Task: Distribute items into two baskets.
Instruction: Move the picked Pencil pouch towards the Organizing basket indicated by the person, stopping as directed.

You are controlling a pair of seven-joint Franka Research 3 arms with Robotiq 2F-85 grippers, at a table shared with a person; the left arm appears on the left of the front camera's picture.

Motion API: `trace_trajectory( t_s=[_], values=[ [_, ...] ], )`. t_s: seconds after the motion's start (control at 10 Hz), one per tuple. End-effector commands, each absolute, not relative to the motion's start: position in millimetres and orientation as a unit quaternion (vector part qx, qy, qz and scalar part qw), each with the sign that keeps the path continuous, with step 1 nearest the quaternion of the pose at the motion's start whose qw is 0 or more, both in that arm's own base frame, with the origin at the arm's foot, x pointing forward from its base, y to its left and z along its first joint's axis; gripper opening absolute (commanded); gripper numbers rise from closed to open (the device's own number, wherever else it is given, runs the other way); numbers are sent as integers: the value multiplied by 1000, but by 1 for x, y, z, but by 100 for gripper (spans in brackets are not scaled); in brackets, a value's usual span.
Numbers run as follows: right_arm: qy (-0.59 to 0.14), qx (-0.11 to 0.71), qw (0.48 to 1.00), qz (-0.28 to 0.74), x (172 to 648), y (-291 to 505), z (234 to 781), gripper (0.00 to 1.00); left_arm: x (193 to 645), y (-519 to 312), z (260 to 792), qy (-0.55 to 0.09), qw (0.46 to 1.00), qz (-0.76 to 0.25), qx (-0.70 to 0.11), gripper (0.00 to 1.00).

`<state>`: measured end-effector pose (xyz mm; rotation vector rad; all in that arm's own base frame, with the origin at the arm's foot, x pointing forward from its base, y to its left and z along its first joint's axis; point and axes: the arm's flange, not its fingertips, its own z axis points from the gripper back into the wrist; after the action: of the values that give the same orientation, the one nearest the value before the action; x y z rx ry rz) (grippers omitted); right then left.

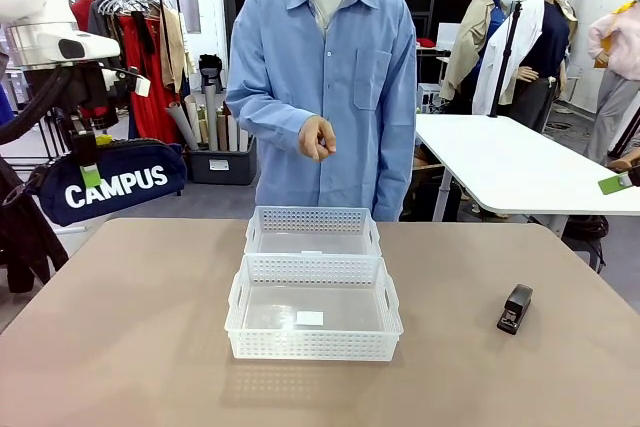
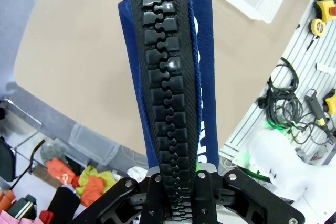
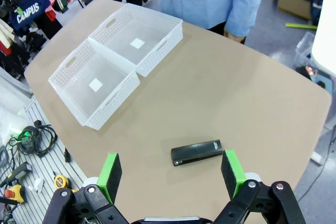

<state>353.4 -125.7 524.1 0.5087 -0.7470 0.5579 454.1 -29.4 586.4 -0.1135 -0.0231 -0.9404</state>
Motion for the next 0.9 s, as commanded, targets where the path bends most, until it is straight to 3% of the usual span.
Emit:
trace_trajectory(
  t_s=[0.0, 0.8],
  values=[
    [-370, 249, 852, 274, 355, -127, 525, 100, 454, -27, 589, -13, 891, -450, -54, 0],
    [-370, 249, 852, 274, 355, -127, 525, 100, 454, -27, 589, -13, 891, -450, -54, 0]
  ],
)
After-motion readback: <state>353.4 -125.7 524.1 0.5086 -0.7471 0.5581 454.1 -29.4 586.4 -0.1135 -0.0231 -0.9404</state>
